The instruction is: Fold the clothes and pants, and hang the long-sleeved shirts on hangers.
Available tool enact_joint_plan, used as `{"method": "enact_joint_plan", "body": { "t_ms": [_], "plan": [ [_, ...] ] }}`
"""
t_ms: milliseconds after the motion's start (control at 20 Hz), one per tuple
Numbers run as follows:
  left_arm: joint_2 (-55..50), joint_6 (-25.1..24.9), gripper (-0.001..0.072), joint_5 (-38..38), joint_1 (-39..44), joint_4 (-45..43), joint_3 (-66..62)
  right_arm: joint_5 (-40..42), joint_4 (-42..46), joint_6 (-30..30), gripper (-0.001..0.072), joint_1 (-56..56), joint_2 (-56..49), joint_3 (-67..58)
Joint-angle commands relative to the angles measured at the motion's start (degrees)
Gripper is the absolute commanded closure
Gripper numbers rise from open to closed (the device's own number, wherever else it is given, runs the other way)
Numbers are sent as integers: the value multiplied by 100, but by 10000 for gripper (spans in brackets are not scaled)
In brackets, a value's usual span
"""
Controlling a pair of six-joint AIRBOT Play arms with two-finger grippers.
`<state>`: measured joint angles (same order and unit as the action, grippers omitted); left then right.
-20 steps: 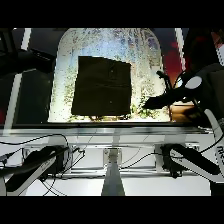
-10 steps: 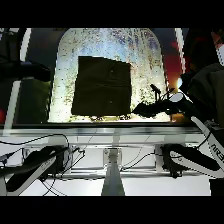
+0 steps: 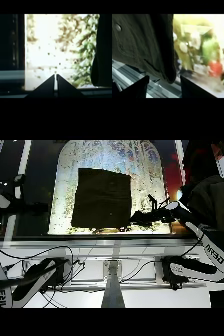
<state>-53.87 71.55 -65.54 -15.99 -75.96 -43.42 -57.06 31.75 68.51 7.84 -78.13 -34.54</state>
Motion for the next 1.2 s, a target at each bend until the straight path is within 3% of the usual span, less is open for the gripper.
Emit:
{"method": "enact_joint_plan", "body": {
  "t_ms": [0,250,350,500,550,650,700,750,800,850,900,1150],
  "plan": [
    [-9,33,249,-11,-173,251,584,-417,-35,4,252,7,-291,-192],
    [-343,28,245,-227,-173,927,730,-605,-166,4,265,7,-664,-201],
    [-623,0,245,-229,-173,1390,730,-437,-417,-15,331,7,-669,-201],
    [-1165,-2,245,-225,-173,1853,730,-334,-645,-63,332,7,-669,-201],
    [-1390,-35,245,-227,-173,1954,730,-334,-656,-63,376,20,-669,-201],
    [-1825,-210,245,-227,-173,2162,730,-247,-660,-63,387,140,-669,-201],
    [-2035,-297,245,-227,-173,2306,730,-160,-697,-63,414,229,-669,-201],
    [-2205,-417,245,-227,-173,2476,730,-74,-780,-63,575,321,-669,-201],
    [-2354,-544,247,-227,-173,2673,730,-4,-874,-68,659,402,-667,-201],
    [-2465,-669,297,-227,-173,2830,730,31,-968,-157,660,461,-667,-208],
    [-2566,-782,405,-225,-173,2964,730,13,-975,-339,660,505,-664,-251],
    [-2789,-1040,401,-254,-168,3104,730,-81,-942,-472,660,507,-651,-741]
  ]
}}
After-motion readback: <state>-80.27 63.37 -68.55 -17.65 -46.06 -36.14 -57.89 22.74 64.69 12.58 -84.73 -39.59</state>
